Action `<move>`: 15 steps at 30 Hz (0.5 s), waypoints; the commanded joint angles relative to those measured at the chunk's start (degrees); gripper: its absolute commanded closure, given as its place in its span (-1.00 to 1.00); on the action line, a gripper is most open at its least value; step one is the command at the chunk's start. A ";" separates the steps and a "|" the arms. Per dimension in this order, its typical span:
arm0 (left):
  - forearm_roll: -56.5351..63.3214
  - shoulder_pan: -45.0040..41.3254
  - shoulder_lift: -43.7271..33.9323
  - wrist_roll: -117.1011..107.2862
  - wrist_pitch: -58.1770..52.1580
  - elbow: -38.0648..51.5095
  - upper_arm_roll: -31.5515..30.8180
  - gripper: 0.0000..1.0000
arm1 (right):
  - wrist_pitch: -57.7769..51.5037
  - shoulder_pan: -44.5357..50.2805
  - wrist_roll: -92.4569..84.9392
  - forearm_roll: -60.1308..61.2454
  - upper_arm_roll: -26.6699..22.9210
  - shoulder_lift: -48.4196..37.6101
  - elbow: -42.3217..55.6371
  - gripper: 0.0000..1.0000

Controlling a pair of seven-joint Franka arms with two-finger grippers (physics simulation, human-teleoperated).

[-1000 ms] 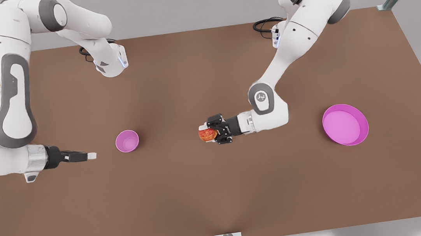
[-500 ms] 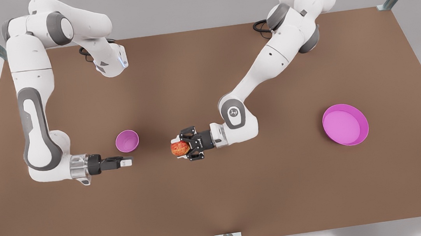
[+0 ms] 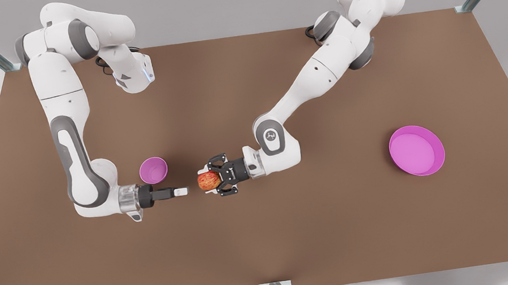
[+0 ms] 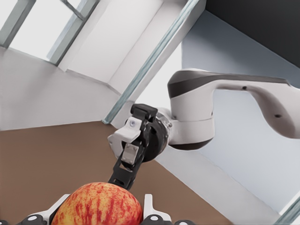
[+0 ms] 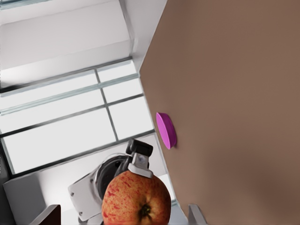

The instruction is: Use the left arm to pick up the apple from the plate, transfer it to the gripper of the right arm, and then use the right arm to place it into the bowl

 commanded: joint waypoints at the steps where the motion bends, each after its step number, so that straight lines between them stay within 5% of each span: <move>1: -0.05 -0.09 -0.08 5.61 0.85 0.15 -0.02 -0.58 | -3.58 -0.33 -6.72 0.12 0.04 -0.16 -0.08 -1.00; 15: -0.05 -0.62 0.80 5.52 1.20 1.12 -0.02 -0.58 | -2.18 2.92 -11.47 0.74 0.04 1.78 -0.08 -1.00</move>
